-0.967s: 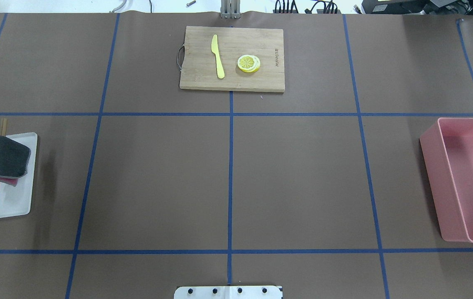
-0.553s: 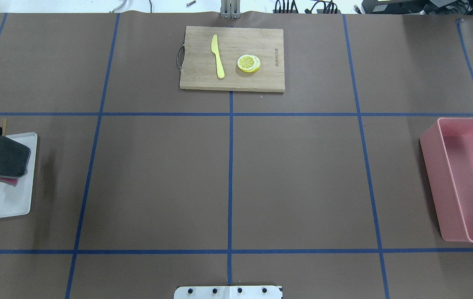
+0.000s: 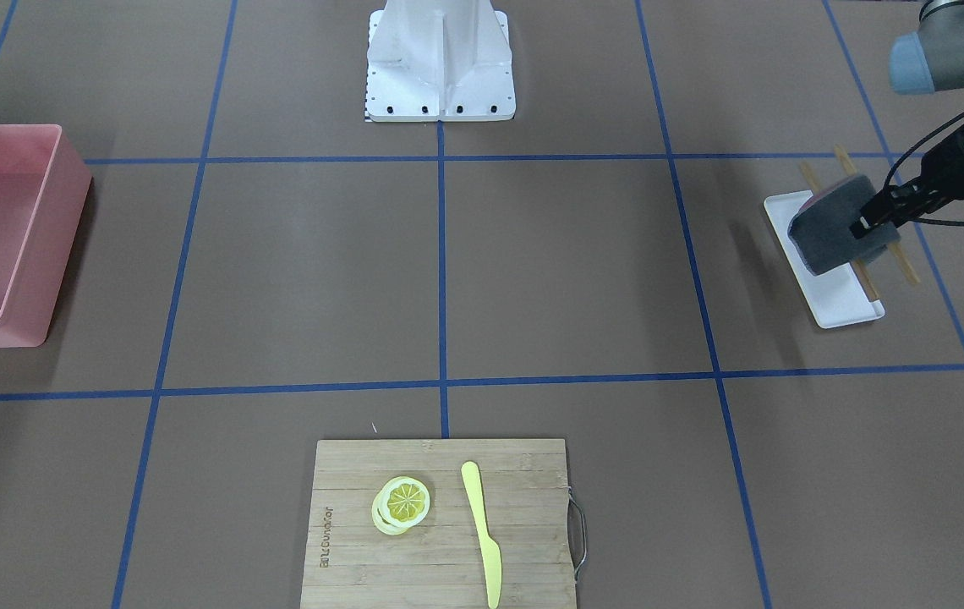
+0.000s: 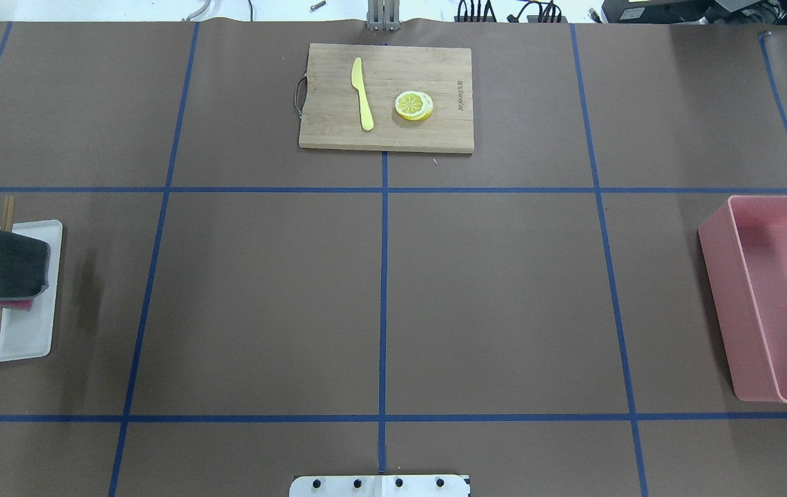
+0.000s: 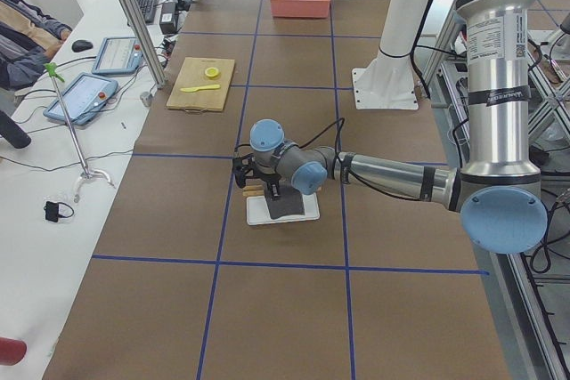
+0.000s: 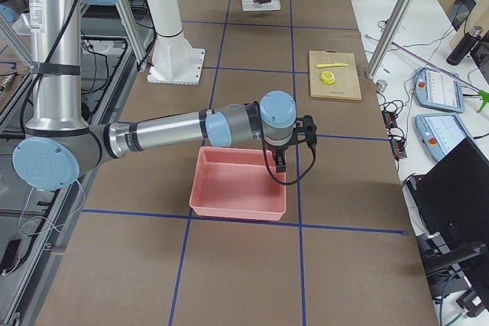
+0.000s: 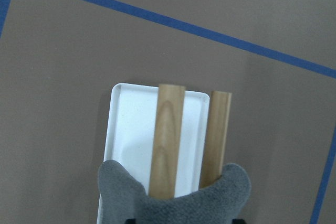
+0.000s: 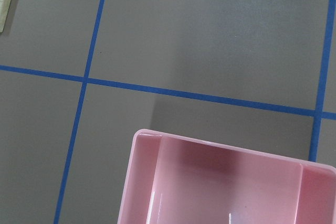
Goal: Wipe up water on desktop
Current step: 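Lower the left gripper onto the grey towel on the white tray and grasp it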
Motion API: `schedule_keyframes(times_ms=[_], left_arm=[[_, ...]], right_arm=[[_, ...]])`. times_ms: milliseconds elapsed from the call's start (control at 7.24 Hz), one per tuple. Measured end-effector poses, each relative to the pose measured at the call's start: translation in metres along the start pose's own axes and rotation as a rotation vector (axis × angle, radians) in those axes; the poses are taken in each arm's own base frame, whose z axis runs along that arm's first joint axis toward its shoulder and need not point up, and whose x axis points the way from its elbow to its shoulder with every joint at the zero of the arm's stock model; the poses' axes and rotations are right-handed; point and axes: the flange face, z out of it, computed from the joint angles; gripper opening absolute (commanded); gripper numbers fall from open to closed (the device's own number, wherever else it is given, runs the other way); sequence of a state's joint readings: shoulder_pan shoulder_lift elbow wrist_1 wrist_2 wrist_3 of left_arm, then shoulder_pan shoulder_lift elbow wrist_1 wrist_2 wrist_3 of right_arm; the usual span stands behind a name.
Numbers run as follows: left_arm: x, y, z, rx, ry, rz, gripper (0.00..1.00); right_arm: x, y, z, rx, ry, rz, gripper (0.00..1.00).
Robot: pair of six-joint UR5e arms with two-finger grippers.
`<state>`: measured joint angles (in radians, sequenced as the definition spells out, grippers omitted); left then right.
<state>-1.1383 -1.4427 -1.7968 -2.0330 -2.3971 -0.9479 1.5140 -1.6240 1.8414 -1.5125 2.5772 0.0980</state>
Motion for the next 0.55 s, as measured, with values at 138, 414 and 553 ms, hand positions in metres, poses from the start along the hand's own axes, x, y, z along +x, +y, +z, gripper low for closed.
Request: schedule_keyframes(times_ms=[138, 414, 553], left_arm=[[-0.003, 0.006, -0.002, -0.005, 0.003, -0.001, 0.56], [-0.011, 0.017, -0.007, -0.009, 0.001, -0.005, 0.36], [-0.015, 0.024, -0.011, -0.009, 0.001, -0.007, 0.06]], right_arm=[[0.0, 0.0, 0.0, 0.0, 0.0, 0.0, 1.0], [0.0, 0.0, 0.0, 0.001, 0.0, 0.0, 1.0], [-0.001, 0.0, 0.0, 0.001, 0.0, 0.003, 1.0]])
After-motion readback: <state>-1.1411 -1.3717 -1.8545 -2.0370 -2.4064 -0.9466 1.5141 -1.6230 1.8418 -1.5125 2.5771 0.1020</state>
